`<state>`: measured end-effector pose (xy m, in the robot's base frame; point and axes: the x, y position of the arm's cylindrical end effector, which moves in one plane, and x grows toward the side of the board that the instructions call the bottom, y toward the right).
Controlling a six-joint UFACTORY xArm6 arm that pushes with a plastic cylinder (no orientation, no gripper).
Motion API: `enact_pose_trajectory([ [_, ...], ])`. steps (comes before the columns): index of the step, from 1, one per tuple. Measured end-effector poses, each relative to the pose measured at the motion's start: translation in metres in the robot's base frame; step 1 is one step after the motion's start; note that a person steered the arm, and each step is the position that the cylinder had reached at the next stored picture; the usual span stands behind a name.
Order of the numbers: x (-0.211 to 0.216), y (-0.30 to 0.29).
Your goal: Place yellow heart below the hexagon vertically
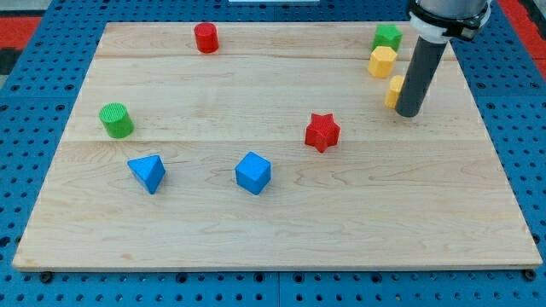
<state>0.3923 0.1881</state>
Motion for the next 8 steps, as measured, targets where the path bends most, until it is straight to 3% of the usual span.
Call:
enact_pose_trajectory([
  [8,-0.023,0.042],
])
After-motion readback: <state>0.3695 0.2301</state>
